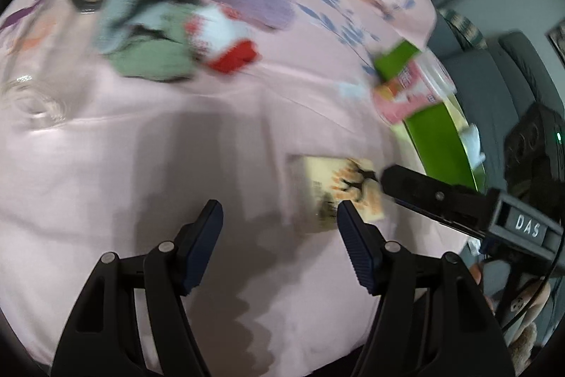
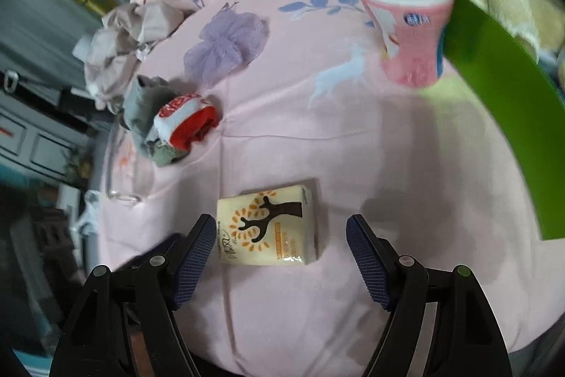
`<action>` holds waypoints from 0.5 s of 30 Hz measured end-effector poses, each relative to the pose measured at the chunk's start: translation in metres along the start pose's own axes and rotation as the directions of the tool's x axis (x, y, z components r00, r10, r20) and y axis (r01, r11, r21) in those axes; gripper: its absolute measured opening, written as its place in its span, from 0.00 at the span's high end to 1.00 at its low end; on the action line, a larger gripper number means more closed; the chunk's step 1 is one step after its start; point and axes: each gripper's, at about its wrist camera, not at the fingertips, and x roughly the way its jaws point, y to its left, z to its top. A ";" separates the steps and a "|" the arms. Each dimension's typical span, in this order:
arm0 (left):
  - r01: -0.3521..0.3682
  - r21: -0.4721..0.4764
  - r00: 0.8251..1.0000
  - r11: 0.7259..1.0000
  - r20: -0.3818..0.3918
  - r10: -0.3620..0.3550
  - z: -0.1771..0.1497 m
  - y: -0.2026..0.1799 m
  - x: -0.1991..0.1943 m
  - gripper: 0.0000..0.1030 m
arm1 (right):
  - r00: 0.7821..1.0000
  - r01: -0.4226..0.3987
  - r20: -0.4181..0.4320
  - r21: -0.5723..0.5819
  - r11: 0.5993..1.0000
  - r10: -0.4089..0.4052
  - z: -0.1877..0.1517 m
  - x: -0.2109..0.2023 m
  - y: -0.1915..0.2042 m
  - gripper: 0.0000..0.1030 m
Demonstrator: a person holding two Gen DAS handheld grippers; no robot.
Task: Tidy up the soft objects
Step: 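Grasp the tree-print tissue pack with the right tool and lift it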
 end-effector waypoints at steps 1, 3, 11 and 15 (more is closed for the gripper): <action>0.007 0.010 1.000 1.000 -0.011 -0.007 0.001 -0.003 0.004 0.37 | 1.000 -0.016 -0.008 0.020 1.000 0.017 -0.001 0.002 -0.003 0.32; 0.007 0.026 1.000 1.000 -0.030 -0.006 0.004 -0.011 0.012 0.41 | 0.999 -0.050 -0.018 0.051 0.997 0.051 -0.001 0.006 -0.006 0.43; -0.015 0.092 0.999 0.996 -0.029 0.018 0.004 -0.027 0.025 0.53 | 0.993 -0.093 -0.063 0.063 0.994 0.097 -0.001 0.021 -0.009 0.49; -0.031 0.107 0.999 0.994 -0.019 0.033 0.002 -0.036 0.023 0.57 | 0.991 -0.119 -0.052 0.090 0.989 0.124 -0.003 0.018 -0.017 0.53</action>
